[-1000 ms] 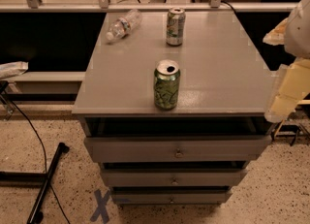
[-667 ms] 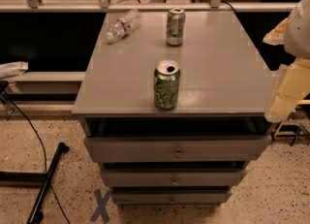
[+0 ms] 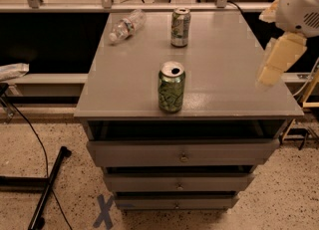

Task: Move 7up can near green can

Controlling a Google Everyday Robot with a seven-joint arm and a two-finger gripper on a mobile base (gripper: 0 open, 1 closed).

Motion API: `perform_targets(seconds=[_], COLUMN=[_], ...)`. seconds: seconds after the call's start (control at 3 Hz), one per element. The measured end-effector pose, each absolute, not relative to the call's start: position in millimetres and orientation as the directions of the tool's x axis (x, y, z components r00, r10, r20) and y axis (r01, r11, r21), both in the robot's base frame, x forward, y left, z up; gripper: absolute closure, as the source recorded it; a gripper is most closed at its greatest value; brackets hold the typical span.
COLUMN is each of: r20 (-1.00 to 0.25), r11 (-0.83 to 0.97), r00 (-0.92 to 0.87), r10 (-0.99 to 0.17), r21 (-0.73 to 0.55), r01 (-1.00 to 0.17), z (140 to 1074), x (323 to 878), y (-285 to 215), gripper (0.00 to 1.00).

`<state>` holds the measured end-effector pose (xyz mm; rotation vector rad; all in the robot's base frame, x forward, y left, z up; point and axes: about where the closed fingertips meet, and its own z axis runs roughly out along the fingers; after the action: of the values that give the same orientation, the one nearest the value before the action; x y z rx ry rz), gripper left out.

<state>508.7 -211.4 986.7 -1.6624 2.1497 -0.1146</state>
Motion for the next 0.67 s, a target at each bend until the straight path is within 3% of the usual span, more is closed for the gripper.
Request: perform_targets(seconds=[0.67], r20=[-0.499], r11=[0.379], r00=[-0.144], r10=[-0.854], r21=[-0.41], r01=[-0.829], z=[1012], x=[634], y=[-197], gripper=[0.0])
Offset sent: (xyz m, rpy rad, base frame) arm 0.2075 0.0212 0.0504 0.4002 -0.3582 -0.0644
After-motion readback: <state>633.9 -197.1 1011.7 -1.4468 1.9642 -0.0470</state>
